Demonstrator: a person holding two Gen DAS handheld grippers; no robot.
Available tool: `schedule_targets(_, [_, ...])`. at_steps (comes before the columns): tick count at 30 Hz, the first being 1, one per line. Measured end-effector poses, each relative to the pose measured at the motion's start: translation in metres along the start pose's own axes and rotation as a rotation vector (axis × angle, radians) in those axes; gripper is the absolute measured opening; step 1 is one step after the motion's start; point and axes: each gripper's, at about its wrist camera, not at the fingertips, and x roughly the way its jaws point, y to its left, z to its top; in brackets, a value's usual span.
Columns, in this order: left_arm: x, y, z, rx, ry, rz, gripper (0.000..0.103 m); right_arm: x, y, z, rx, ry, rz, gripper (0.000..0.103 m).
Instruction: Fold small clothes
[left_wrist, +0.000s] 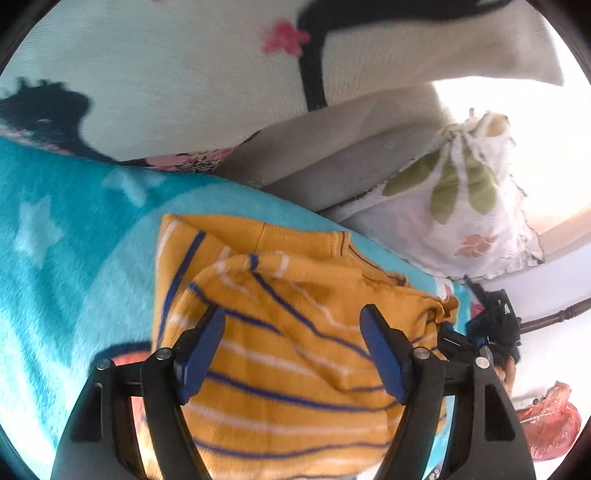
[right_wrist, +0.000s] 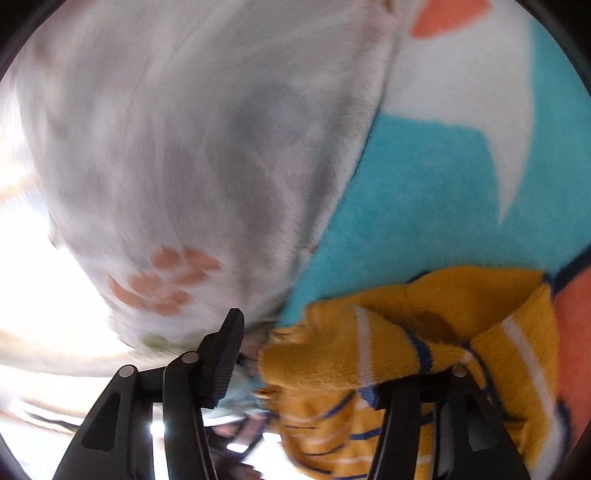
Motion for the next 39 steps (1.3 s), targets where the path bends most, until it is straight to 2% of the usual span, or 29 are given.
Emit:
schedule_targets(2, [-0.009, -0.002, -0.005, 0.02, -0.019, 0.013, 0.075, -0.01, -0.008, 0.0, 0.066, -0.027, 0.098, 0.073])
schedule_targets(5, [-0.008, -0.009, -0.009, 0.075, -0.03, 0.033, 0.076, -0.017, -0.006, -0.007, 0.045, -0.047, 0.136, 0.078])
schedule_targets(6, [-0.002, -0.013, -0.009, 0.087, -0.023, 0.034, 0.076, -0.017, -0.005, -0.009, 0.033, -0.047, 0.095, 0.08])
schedule_targets(8, [0.011, -0.019, -0.004, 0.101, -0.006, 0.028, 0.076, -0.007, -0.001, -0.014, -0.02, -0.008, -0.046, 0.081])
schedule_targets(10, [0.024, -0.024, 0.004, 0.116, -0.005, 0.078, 0.076, 0.009, 0.008, -0.02, -0.065, 0.045, -0.072, 0.082])
schedule_targets(12, [0.034, -0.022, 0.013, 0.092, -0.027, 0.15, 0.076, 0.014, 0.014, -0.016, -0.044, 0.061, 0.008, 0.082])
schedule_targets(13, [0.036, -0.017, 0.018, 0.056, -0.035, 0.171, 0.076, 0.012, 0.016, -0.012, -0.013, 0.044, 0.101, 0.082])
schedule_targets(15, [0.036, -0.003, 0.024, -0.03, -0.035, 0.136, 0.076, -0.002, 0.016, -0.005, 0.046, -0.05, 0.236, 0.082])
schedule_targets(16, [0.034, 0.003, 0.025, -0.064, -0.033, 0.102, 0.076, -0.01, 0.015, -0.004, 0.064, -0.108, 0.254, 0.084])
schedule_targets(18, [0.027, 0.011, 0.023, -0.089, -0.027, 0.055, 0.076, -0.023, 0.012, -0.003, 0.083, -0.18, 0.22, 0.087])
schedule_targets(20, [0.015, 0.013, 0.019, -0.078, -0.011, 0.019, 0.076, -0.031, 0.012, -0.009, 0.06, -0.178, 0.185, 0.088])
schedule_targets(22, [-0.004, 0.014, 0.012, -0.048, -0.01, -0.016, 0.076, -0.041, 0.023, -0.012, -0.017, -0.156, 0.088, 0.088])
schedule_targets(25, [-0.032, 0.025, -0.001, -0.027, -0.038, 0.008, 0.086, -0.053, 0.04, -0.043, -0.21, -0.116, -0.16, 0.088])
schedule_targets(26, [-0.039, 0.032, -0.006, -0.024, -0.045, 0.03, 0.087, -0.062, 0.042, -0.055, -0.276, -0.115, -0.26, 0.088])
schedule_targets(28, [-0.044, 0.043, -0.016, -0.014, -0.036, 0.069, 0.087, -0.072, 0.038, -0.078, -0.362, -0.113, -0.404, 0.088])
schedule_targets(32, [-0.033, 0.06, -0.039, -0.006, 0.023, 0.093, 0.087, -0.088, 0.007, -0.103, -0.43, -0.102, -0.603, 0.088])
schedule_targets(34, [-0.027, 0.06, -0.048, 0.019, 0.043, 0.1, 0.087, -0.094, -0.013, -0.103, -0.43, -0.092, -0.632, 0.088])
schedule_targets(36, [-0.016, 0.059, -0.053, 0.029, 0.06, 0.081, 0.088, -0.091, -0.025, -0.103, -0.418, -0.065, -0.591, 0.088])
schedule_targets(38, [-0.006, 0.059, -0.058, 0.013, 0.092, 0.012, 0.091, -0.079, -0.026, -0.105, -0.443, -0.041, -0.558, 0.088])
schedule_targets(39, [-0.003, 0.058, -0.06, 0.01, 0.09, -0.013, 0.097, -0.085, -0.031, -0.1, -0.461, -0.019, -0.544, 0.088])
